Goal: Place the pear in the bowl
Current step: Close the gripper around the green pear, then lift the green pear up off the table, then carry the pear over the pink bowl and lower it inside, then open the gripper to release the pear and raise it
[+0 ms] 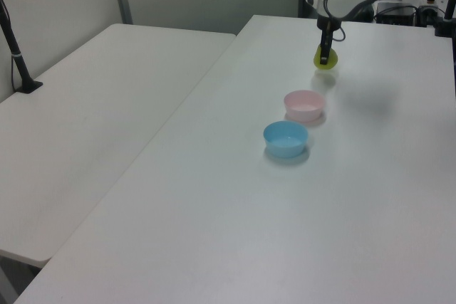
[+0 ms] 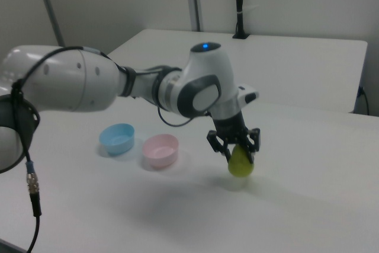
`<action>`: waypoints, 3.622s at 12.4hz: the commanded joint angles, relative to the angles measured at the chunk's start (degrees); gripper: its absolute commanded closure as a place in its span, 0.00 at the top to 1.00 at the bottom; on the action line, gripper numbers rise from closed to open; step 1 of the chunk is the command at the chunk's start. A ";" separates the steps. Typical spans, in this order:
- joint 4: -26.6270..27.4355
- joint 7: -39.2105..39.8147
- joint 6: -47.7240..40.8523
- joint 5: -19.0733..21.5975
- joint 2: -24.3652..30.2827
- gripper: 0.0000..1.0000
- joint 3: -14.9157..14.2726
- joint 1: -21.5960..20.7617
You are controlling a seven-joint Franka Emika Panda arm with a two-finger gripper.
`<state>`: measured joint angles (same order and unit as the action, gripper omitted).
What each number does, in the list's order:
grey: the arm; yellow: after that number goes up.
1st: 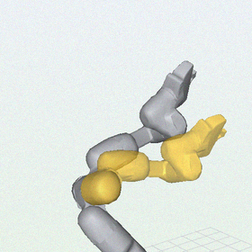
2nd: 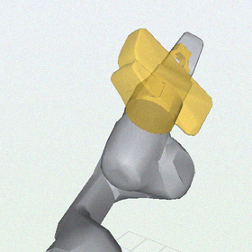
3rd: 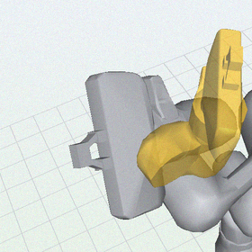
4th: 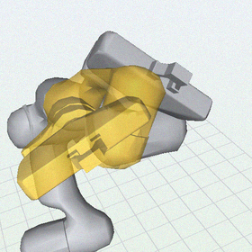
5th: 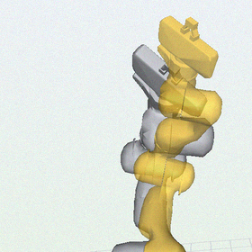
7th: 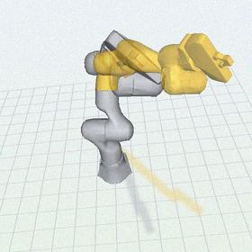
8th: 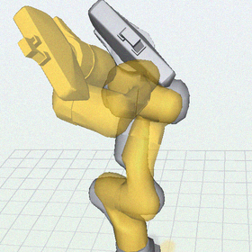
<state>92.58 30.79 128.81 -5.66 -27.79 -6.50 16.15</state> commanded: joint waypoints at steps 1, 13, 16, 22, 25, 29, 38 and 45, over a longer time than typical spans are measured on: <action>-1.26 -0.29 -11.97 1.69 8.00 0.00 0.18 -2.78; -0.31 -17.43 -25.21 10.48 21.56 0.00 0.00 -18.17; 4.51 -18.66 -17.04 11.72 20.50 0.00 0.18 -18.26; 11.30 -19.01 -3.66 11.02 14.62 0.00 0.26 -20.98; 11.22 -19.45 -3.21 8.31 12.42 0.00 0.26 -21.07; 11.30 -19.45 -2.95 5.49 10.75 0.00 0.26 -20.63; 11.30 -19.45 -1.37 4.26 8.28 0.53 0.26 -19.85; 7.81 -21.56 -9.15 4.26 10.65 1.00 0.18 -19.84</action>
<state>102.56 11.81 126.04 -0.41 -20.05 -6.14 -3.04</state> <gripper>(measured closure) 0.000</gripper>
